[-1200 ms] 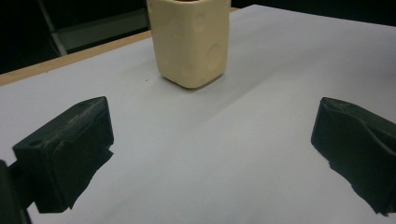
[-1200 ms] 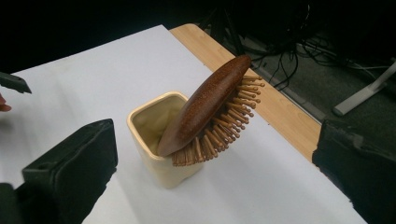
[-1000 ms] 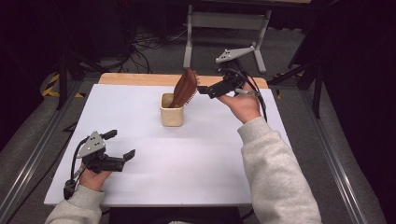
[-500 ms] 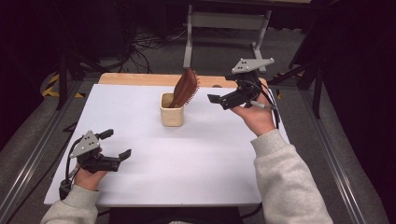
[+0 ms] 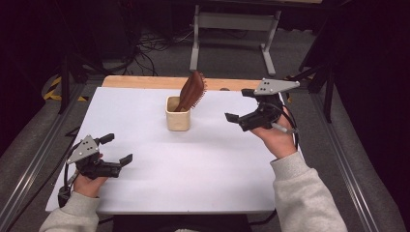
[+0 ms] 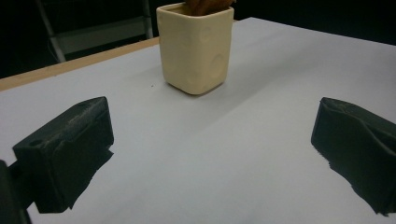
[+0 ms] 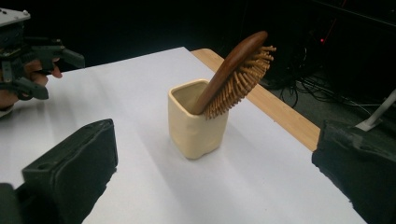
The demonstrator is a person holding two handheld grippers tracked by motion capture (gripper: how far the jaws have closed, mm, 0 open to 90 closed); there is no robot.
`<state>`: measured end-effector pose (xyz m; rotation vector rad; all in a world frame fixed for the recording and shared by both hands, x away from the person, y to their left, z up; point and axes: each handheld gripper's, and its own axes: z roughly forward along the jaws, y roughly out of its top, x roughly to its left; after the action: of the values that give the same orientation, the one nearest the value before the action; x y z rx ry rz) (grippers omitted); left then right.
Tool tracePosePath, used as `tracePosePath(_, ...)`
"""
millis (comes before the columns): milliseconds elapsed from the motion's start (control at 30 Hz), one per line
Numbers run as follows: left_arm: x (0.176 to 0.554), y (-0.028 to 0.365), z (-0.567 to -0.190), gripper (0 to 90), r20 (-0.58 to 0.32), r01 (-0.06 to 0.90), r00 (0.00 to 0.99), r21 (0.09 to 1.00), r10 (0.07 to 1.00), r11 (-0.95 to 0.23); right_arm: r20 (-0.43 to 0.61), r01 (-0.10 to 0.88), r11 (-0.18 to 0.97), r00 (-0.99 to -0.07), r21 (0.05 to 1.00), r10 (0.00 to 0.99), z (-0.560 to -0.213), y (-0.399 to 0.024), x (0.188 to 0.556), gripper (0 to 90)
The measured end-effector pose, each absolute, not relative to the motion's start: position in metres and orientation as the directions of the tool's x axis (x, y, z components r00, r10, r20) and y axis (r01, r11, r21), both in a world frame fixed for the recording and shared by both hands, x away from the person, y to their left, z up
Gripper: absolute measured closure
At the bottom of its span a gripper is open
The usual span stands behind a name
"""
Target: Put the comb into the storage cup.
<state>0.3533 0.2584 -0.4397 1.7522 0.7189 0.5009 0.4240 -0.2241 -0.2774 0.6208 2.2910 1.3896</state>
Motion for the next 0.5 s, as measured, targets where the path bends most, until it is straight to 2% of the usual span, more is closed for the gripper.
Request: tracePosePath(500, 0.353, 0.259, -0.44, 0.2, -0.04, 0.224, 0.737, 0.956, 0.674, -0.188, -0.072, 0.186, 0.382, -0.818, 0.905, 0.57, -0.328, -0.259, 0.397, 0.1)
